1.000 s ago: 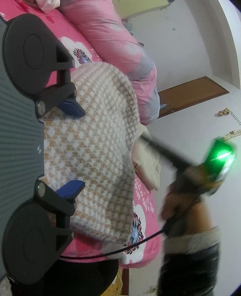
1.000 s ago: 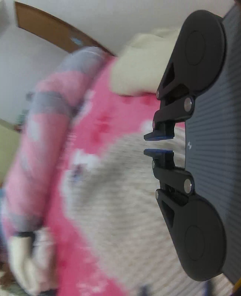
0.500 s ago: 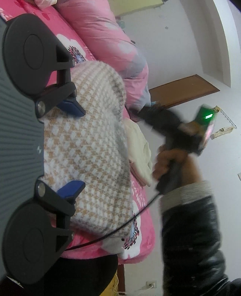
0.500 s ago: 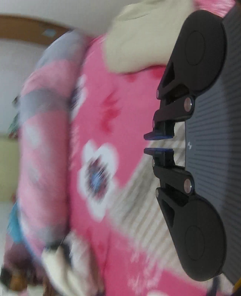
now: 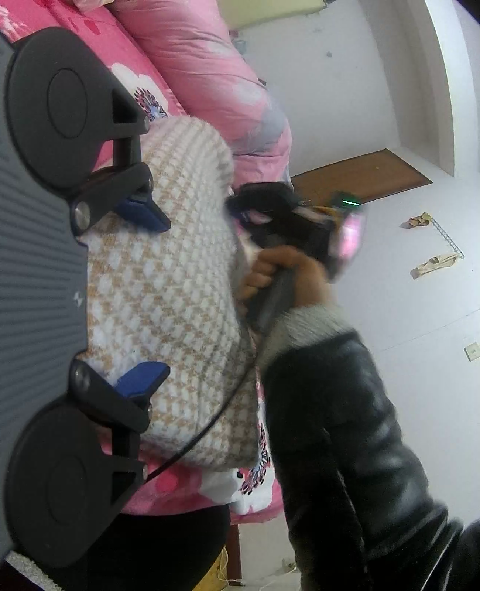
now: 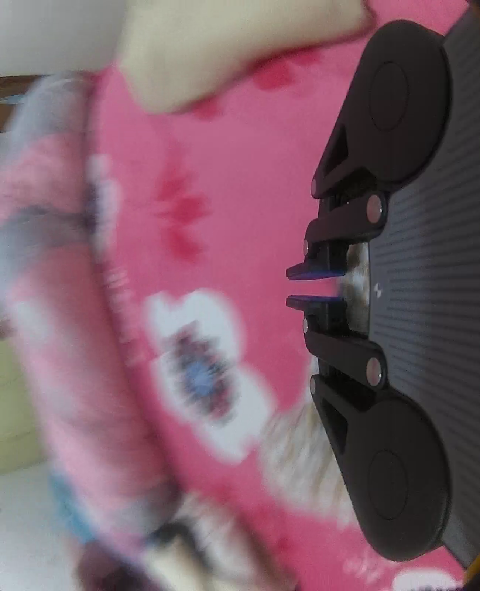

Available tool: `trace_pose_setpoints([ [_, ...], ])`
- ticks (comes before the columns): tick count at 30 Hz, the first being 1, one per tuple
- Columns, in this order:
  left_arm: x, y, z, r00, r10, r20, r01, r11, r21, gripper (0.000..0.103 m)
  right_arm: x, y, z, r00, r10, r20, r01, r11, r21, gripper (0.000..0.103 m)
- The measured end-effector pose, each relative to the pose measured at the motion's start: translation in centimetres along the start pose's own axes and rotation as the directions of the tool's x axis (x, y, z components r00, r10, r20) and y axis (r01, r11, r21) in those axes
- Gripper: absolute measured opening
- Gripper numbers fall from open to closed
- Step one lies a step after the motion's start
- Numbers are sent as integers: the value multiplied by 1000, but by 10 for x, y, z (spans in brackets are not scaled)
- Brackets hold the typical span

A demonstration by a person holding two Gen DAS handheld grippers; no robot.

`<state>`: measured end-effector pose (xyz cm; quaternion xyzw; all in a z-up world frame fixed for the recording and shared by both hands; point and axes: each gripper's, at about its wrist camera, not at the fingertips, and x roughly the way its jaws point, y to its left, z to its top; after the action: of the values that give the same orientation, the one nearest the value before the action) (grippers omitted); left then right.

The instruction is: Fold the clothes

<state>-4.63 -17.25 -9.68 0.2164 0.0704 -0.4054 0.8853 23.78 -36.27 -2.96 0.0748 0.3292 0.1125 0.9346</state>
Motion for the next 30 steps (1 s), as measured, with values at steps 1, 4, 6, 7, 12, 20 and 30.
trace_pose_setpoints([
  [1, 1, -1, 0, 1000, 0, 2, 0, 1000, 2, 78, -17, 5, 3, 998, 33, 53, -32, 999, -21, 9],
  [4, 3, -2, -1, 1000, -2, 3, 2, 1000, 3, 78, -37, 37, 6, 985, 163, 47, -153, 973, -175, 9],
  [6, 4, -1, -1, 1000, 3, -3, -3, 1000, 0, 78, -29, 59, 3, 978, 209, -24, -207, 940, -270, 10],
  [7, 4, 0, 0, 1000, 6, -8, -6, 1000, -5, 78, -10, 62, -5, 987, 152, -43, -158, 949, -274, 10],
  [12, 5, -1, 0, 1000, 12, -14, -12, 1000, 3, 78, 52, 60, -24, 991, 3, -133, -31, 978, -208, 11],
  [20, 7, -3, -3, 1000, 16, -7, -16, 1000, 18, 78, -36, 73, 10, 983, 114, 147, -84, 977, -198, 12],
  [30, 10, -7, -5, 999, 33, -18, -32, 999, 25, 79, 23, 68, -37, 998, 26, -63, -40, 974, -222, 9],
])
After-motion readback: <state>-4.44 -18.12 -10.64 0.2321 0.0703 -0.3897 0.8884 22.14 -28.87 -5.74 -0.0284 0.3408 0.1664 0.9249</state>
